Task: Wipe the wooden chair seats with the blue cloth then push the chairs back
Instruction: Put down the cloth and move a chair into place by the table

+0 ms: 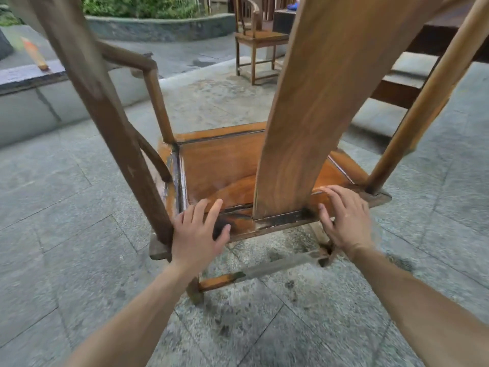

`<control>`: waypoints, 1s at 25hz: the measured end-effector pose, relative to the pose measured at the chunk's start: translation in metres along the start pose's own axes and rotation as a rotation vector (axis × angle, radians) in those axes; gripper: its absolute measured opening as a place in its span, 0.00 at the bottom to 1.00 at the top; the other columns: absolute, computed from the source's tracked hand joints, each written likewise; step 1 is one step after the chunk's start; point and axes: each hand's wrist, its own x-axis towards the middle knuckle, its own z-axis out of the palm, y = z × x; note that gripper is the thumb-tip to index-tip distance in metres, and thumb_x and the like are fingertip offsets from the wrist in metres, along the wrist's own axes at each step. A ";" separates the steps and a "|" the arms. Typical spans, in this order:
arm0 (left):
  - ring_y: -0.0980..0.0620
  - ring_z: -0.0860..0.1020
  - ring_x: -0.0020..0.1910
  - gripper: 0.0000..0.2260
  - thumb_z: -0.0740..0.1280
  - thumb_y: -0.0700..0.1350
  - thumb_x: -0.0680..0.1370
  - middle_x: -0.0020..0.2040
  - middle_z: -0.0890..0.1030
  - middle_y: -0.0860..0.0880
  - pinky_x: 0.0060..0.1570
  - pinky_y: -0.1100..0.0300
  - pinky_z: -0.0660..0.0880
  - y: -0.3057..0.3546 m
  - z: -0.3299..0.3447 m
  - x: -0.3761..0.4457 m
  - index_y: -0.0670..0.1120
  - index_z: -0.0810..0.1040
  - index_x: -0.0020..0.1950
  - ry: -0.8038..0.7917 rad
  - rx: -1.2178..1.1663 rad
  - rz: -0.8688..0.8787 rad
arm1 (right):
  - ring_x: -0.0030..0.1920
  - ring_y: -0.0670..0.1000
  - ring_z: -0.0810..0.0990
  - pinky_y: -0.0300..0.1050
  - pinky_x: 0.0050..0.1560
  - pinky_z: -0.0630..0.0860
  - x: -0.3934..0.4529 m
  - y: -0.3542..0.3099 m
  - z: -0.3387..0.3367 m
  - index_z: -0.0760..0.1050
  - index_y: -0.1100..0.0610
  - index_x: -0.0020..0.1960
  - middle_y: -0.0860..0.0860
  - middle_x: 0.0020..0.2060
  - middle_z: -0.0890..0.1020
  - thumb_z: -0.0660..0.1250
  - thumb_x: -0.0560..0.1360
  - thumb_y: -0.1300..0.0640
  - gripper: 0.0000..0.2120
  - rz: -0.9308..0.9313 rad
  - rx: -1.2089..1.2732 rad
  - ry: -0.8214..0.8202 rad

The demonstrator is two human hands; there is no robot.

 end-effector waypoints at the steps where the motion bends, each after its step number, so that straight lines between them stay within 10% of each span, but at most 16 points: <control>1: 0.40 0.77 0.59 0.24 0.57 0.60 0.81 0.63 0.78 0.43 0.53 0.45 0.75 0.001 0.014 0.000 0.48 0.74 0.71 0.008 0.062 -0.013 | 0.62 0.56 0.76 0.54 0.60 0.71 0.000 0.009 0.019 0.76 0.51 0.64 0.50 0.61 0.80 0.57 0.78 0.45 0.20 -0.015 -0.029 -0.013; 25: 0.43 0.76 0.44 0.18 0.55 0.53 0.82 0.47 0.80 0.44 0.42 0.51 0.71 0.011 0.039 -0.002 0.43 0.80 0.50 0.184 0.197 -0.172 | 0.55 0.58 0.75 0.55 0.58 0.68 0.031 0.044 0.061 0.77 0.53 0.56 0.53 0.54 0.79 0.58 0.74 0.41 0.21 -0.185 -0.024 -0.084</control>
